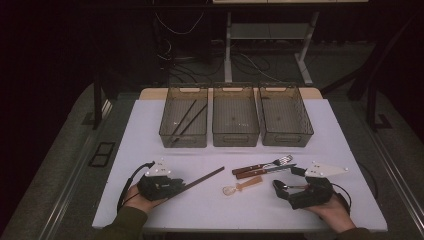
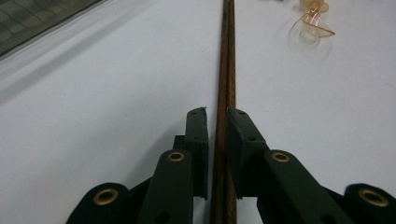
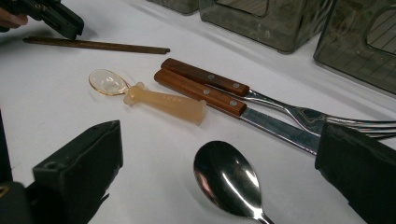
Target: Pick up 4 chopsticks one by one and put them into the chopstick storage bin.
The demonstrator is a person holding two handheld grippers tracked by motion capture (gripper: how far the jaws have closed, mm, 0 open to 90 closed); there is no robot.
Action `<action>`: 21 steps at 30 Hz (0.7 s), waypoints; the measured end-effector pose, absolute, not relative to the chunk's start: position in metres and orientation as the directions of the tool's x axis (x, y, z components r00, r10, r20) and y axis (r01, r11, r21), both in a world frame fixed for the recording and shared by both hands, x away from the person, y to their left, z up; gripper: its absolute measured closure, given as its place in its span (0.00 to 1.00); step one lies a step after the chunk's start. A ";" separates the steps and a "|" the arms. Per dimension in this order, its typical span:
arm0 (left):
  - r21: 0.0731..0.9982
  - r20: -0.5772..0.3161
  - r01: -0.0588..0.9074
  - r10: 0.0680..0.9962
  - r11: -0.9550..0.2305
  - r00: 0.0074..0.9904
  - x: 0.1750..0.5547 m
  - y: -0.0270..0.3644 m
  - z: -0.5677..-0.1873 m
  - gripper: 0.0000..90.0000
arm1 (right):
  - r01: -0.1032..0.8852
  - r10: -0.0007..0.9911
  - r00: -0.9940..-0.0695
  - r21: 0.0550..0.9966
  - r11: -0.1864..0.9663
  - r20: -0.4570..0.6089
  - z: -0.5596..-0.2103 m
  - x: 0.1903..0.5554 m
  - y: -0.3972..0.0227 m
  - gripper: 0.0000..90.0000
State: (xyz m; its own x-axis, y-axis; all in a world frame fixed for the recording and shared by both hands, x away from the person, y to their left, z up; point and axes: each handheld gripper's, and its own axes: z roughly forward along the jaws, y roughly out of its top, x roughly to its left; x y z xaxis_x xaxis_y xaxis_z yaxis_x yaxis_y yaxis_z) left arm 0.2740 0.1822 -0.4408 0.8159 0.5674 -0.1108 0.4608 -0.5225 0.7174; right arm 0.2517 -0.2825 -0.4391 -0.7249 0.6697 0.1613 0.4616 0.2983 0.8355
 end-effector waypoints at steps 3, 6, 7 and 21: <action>0.709 -0.102 0.455 0.560 -0.539 0.822 0.275 0.182 -0.441 0.87 | 0.463 0.669 -0.725 0.834 0.299 0.163 -0.439 0.252 -0.282 0.01; 0.706 -0.101 0.457 0.561 -0.541 0.822 0.275 0.181 -0.442 0.87 | 0.461 0.669 -0.725 0.836 0.298 0.162 -0.439 0.252 -0.283 0.01; 0.706 -0.101 0.456 0.560 -0.542 0.822 0.275 0.181 -0.442 0.88 | 0.461 0.669 -0.725 0.836 0.298 0.162 -0.439 0.252 -0.283 0.01; 0.686 -0.067 0.447 0.562 -0.574 0.824 0.277 0.181 -0.444 0.88 | 0.466 0.670 -0.723 0.835 0.293 0.169 -0.439 0.252 -0.283 0.01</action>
State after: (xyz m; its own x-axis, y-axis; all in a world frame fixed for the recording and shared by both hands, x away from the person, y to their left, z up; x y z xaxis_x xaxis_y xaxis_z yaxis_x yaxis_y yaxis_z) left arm 0.2765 0.1811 -0.4444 0.8244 0.5620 -0.0668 0.4471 -0.5744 0.6857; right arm 0.2521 -0.2833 -0.4394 -0.7233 0.6696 0.1687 0.4657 0.2926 0.8352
